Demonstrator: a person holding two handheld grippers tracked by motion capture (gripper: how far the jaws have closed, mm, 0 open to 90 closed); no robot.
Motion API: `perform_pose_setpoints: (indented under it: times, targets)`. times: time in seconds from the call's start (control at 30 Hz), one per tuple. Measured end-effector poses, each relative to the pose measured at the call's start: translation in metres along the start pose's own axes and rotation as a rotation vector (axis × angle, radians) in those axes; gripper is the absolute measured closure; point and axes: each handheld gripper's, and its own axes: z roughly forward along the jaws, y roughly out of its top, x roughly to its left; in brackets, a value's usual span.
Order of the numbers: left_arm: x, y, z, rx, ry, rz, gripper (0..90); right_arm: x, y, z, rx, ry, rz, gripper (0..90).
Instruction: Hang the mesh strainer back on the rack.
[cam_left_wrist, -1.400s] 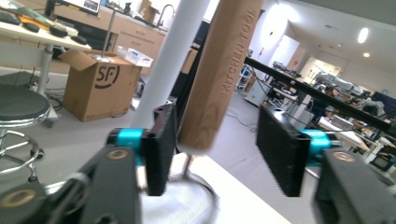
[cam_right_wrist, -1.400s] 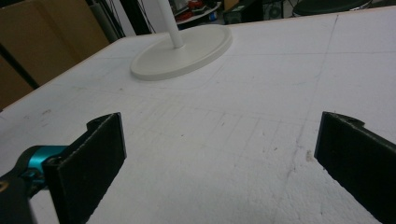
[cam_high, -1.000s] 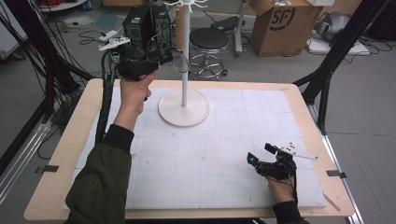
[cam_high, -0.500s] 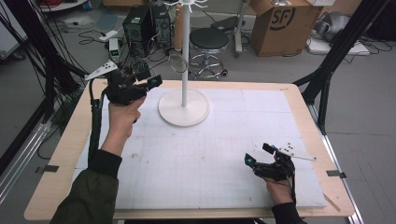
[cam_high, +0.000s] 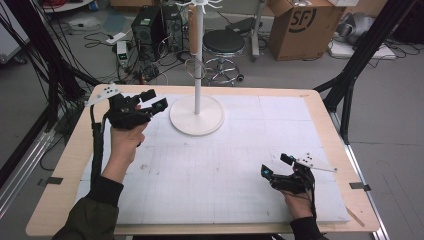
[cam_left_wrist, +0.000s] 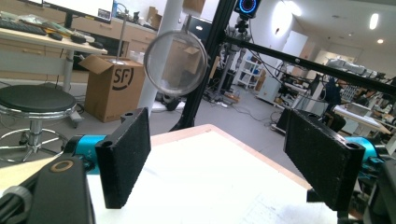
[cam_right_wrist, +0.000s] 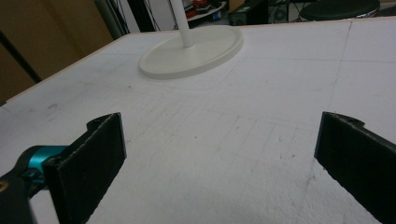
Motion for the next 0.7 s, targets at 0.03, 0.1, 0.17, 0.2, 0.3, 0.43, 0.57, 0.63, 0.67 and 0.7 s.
perform_pose_setpoints:
  times: [0.03, 0.1, 0.17, 0.2, 0.3, 0.43, 0.57, 0.63, 0.67, 0.7]
  targets:
    - [0.001, -0.003, -0.002, 0.002, -0.003, 0.003, 23.5, 0.000, 0.000, 0.000, 0.001, 0.001, 0.001, 0.9]
    - [0.001, -0.005, -0.007, 0.011, 0.013, 0.009, 23.5, 0.000, 0.000, 0.000, 0.002, 0.001, 0.000, 0.9]
    - [0.001, -0.009, -0.013, 0.013, 0.008, 0.004, 23.5, 0.001, 0.000, 0.001, 0.001, 0.002, -0.004, 0.9]
    - [0.000, -0.011, -0.015, 0.016, 0.007, 0.011, 23.5, 0.001, 0.000, 0.001, 0.003, 0.003, -0.003, 0.9]
    - [-0.003, -0.019, -0.023, 0.023, 0.016, 0.042, 23.5, 0.001, 0.000, 0.002, 0.003, 0.003, -0.002, 0.9]
    - [-0.001, -0.033, -0.031, 0.023, 0.032, 0.067, 23.5, 0.002, 0.000, 0.004, 0.005, 0.008, -0.007, 0.9]
    - [0.000, -0.044, -0.039, 0.011, 0.031, 0.060, 23.6, 0.002, 0.000, 0.004, 0.001, 0.011, -0.006, 1.0]
    - [-0.002, -0.050, -0.043, 0.008, 0.033, 0.059, 23.6, 0.002, 0.001, 0.004, -0.003, 0.015, -0.008, 0.9]
    - [-0.003, -0.053, -0.046, 0.008, 0.035, 0.059, 23.7, 0.002, 0.001, 0.004, -0.006, 0.017, -0.010, 0.9]
    - [-0.003, -0.057, -0.048, 0.011, 0.034, 0.060, 24.0, 0.002, 0.001, 0.004, -0.007, 0.020, -0.011, 0.9]
